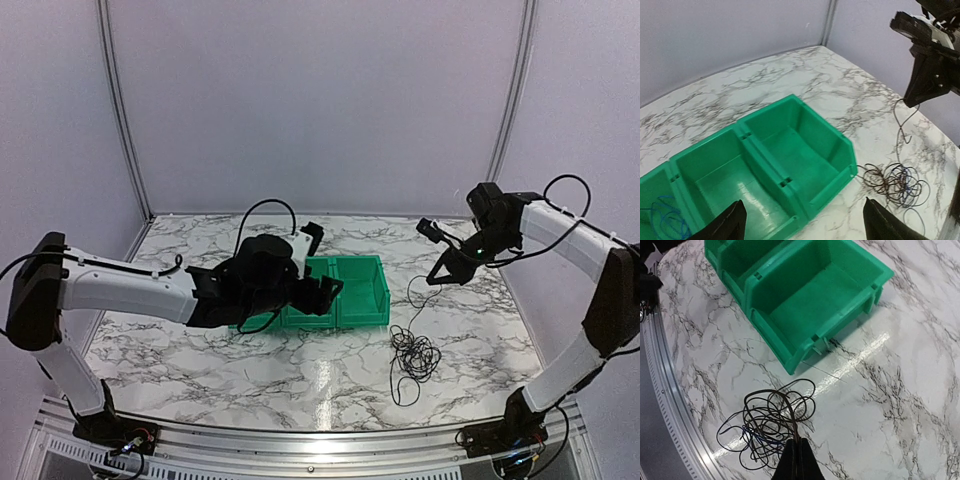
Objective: Untangle the cables
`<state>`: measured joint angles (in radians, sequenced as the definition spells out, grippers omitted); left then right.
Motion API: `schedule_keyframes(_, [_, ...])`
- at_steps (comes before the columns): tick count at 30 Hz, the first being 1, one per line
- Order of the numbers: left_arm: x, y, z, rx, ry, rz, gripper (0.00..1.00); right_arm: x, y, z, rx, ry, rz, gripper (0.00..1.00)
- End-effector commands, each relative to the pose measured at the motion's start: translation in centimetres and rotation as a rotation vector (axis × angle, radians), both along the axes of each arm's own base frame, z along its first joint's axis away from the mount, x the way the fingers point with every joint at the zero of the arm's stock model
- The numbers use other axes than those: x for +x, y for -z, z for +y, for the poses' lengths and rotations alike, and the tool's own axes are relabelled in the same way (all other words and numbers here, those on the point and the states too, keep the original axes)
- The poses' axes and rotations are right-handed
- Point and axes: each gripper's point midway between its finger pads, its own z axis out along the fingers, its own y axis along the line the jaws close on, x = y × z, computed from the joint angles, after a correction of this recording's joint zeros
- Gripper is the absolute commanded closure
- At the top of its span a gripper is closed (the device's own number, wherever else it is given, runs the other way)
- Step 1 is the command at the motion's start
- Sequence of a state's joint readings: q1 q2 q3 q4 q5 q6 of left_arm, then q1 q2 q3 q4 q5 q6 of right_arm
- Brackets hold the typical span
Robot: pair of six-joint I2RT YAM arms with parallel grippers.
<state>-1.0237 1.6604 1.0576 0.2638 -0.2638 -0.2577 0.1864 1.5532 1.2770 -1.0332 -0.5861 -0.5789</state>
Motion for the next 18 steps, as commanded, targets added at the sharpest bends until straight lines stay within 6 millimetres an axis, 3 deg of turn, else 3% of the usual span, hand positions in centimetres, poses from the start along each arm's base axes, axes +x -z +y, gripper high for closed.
schedule_keyframes(1, [-2.0,-2.7,-5.6,-0.129,0.134,-0.047,0.16,-1.7,-4.2,2.4,0.058,-0.083,-0.108,1.00])
schedule_keyframes(8, [-5.4,-2.1,-13.2,-0.247,0.273,-0.041,0.18,-3.0,-9.0,4.0,0.150,-0.124,-0.242,1.00])
schedule_keyframes(11, [-6.6,-1.7,-15.5,-0.307,0.324,-0.054,0.19,-3.3,-11.3,4.4,0.190,-0.144,-0.301,1.00])
schedule_keyframes(16, [-8.7,-0.7,-19.6,-0.348,0.500,-0.074,0.36,-4.3,-15.0,5.2,0.279,-0.211,-0.366,1.00])
schedule_keyframes(18, [-9.1,0.2,-20.7,-0.343,0.520,-0.075,0.37,-4.8,-15.9,5.6,0.311,-0.237,-0.379,1.00])
